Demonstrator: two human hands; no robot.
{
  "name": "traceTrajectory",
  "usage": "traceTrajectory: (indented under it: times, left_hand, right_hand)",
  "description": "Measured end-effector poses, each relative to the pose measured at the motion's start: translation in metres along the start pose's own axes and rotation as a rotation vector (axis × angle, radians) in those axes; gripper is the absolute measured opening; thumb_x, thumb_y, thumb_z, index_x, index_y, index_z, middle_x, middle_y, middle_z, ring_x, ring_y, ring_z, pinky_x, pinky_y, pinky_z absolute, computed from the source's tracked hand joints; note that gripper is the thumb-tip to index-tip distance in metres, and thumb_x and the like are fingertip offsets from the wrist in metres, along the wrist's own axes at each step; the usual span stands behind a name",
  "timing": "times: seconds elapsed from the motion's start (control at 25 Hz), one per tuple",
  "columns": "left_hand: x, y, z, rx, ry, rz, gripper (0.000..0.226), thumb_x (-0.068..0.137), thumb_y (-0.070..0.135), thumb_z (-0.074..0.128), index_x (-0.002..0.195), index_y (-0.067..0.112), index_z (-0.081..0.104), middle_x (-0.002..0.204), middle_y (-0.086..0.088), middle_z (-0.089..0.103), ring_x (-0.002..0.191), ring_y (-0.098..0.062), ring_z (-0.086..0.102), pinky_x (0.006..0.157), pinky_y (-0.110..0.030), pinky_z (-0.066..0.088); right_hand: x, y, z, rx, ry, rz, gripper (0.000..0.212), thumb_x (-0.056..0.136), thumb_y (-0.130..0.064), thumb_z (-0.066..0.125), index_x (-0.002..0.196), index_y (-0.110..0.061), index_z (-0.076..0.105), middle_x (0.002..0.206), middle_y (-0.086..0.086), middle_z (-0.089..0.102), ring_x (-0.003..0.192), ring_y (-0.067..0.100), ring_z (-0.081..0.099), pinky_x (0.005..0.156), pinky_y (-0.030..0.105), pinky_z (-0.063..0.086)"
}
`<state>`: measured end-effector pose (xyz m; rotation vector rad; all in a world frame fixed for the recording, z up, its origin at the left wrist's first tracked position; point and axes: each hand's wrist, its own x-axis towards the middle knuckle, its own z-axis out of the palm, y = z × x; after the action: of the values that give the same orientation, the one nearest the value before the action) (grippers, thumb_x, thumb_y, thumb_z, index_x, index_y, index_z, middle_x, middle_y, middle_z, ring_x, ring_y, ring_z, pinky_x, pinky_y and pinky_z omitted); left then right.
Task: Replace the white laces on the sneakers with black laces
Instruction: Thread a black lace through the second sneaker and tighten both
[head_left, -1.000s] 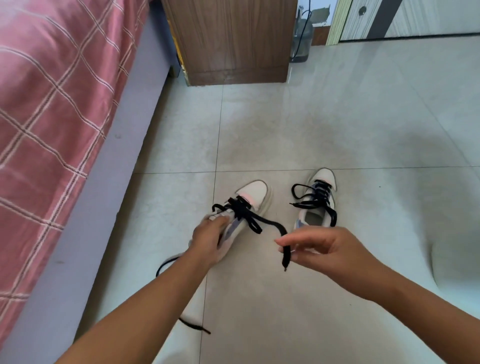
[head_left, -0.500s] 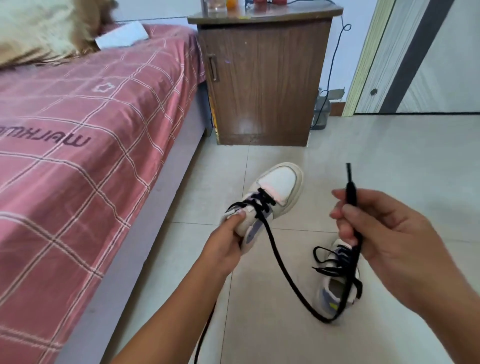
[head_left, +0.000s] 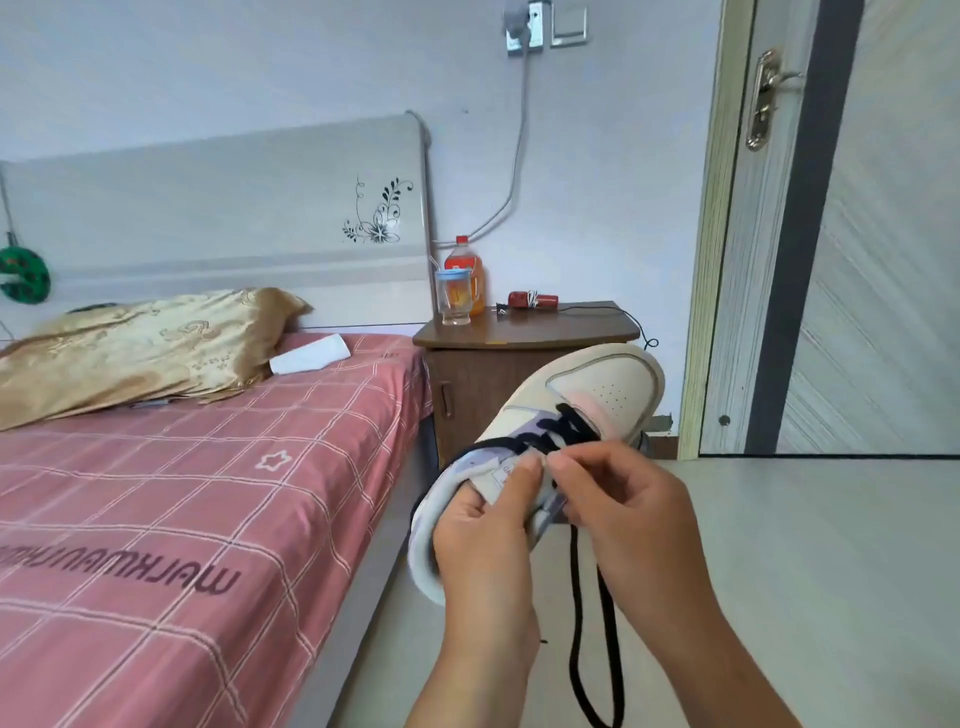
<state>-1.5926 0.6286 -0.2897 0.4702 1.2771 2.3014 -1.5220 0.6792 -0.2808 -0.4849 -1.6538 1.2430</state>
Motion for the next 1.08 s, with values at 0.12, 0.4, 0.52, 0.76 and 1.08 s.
traceTrajectory:
  times: [0.12, 0.4, 0.52, 0.76, 1.08]
  left_hand:
    - [-0.015, 0.020, 0.002, -0.124, 0.066, 0.072, 0.007, 0.086, 0.012, 0.062, 0.081, 0.010, 0.067, 0.081, -0.010, 0.072, 0.068, -0.015, 0.068, 0.072, -0.027, 0.054]
    - [-0.037, 0.015, -0.021, -0.031, -0.006, 0.127, 0.026, 0.075, 0.027, 0.060, 0.090, 0.010, 0.072, 0.083, -0.018, 0.073, 0.085, -0.032, 0.070, 0.083, -0.038, 0.050]
    - [-0.043, 0.013, -0.021, -0.052, 0.022, 0.156, 0.017, 0.077, 0.018, 0.059, 0.088, 0.012, 0.070, 0.087, -0.017, 0.073, 0.088, -0.031, 0.069, 0.089, -0.042, 0.049]
    - [-0.046, 0.012, -0.022, -0.095, 0.111, 0.119, 0.013, 0.085, 0.006, 0.058, 0.089, 0.009, 0.069, 0.079, -0.018, 0.073, 0.067, -0.019, 0.069, 0.059, -0.020, 0.055]
    - [-0.048, 0.008, -0.024, -0.081, 0.093, 0.098, 0.014, 0.088, 0.002, 0.055, 0.095, 0.001, 0.067, 0.085, -0.015, 0.073, 0.080, -0.023, 0.070, 0.071, -0.024, 0.056]
  right_hand:
    - [-0.016, -0.007, 0.001, 0.025, 0.067, -0.113, 0.018, 0.076, -0.003, 0.072, 0.063, -0.015, 0.070, 0.073, -0.008, 0.065, 0.069, 0.008, 0.063, 0.063, 0.012, 0.048]
    - [-0.040, -0.004, 0.003, 0.032, 0.044, -0.095, 0.018, 0.073, -0.009, 0.075, 0.064, -0.022, 0.067, 0.069, -0.006, 0.066, 0.066, 0.009, 0.064, 0.059, 0.011, 0.047]
    - [-0.045, -0.002, 0.011, 0.015, 0.125, -0.168, 0.015, 0.075, -0.018, 0.077, 0.069, -0.024, 0.066, 0.072, -0.009, 0.065, 0.069, 0.010, 0.063, 0.059, 0.008, 0.045]
    - [-0.050, 0.008, 0.026, 0.062, 0.276, -0.256, 0.011, 0.072, -0.038, 0.065, 0.072, -0.027, 0.062, 0.081, -0.011, 0.064, 0.074, 0.011, 0.063, 0.065, 0.008, 0.045]
    - [-0.042, 0.022, 0.015, -0.302, 0.190, -0.542, 0.018, 0.082, -0.026, 0.053, 0.071, -0.014, 0.061, 0.085, -0.011, 0.054, 0.080, -0.001, 0.054, 0.073, 0.000, 0.036]
